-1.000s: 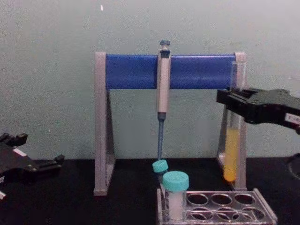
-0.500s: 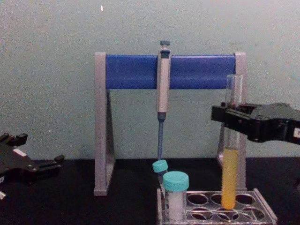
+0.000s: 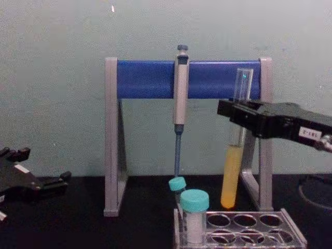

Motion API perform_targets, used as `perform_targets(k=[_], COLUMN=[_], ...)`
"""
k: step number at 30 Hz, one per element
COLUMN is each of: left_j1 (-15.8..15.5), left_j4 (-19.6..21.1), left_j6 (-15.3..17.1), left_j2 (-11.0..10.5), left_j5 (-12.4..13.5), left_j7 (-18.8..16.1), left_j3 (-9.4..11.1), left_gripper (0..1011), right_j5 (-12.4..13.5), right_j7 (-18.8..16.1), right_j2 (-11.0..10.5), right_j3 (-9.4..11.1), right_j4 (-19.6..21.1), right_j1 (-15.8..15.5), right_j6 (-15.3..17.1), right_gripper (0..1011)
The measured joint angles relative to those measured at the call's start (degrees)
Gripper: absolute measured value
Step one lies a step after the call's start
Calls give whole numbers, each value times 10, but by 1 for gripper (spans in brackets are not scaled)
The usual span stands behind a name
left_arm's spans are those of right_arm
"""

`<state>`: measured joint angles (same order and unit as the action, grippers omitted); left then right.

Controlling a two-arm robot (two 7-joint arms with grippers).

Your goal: Pick up the test tube from the test tube rack, shake it, then place it back into the test tube rack.

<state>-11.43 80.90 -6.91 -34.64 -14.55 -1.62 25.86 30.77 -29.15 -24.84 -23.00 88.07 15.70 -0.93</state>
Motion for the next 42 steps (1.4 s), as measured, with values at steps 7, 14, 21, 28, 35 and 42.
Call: perform_targets(k=[7,14,21,28,35,42], left_j1=[0,0,0,0,0,0], left_j4=[0,0,0,0,0,0], left_j6=[0,0,0,0,0,0], left_j2=[0,0,0,0,0,0], left_j5=[0,0,0,0,0,0], left_j7=[0,0,0,0,0,0], left_j3=[0,0,0,0,0,0], left_gripper=[1001,1001,1001,1001,1001,1001], right_j5=[-8,-12,-13,-14,-16,-16], right_j7=[12,15,15,14,13,10], right_j2=[11,11,11,11,12,11], right_j3=[1,3,6,7,7,6], right_j4=[-24,-24,-23,-23,-24,-24], right_j1=[14,14,12,12,13,13], right_j6=[-12,-13,-13,-13,-13,-13], right_gripper=[232,230,232,230,232,232])
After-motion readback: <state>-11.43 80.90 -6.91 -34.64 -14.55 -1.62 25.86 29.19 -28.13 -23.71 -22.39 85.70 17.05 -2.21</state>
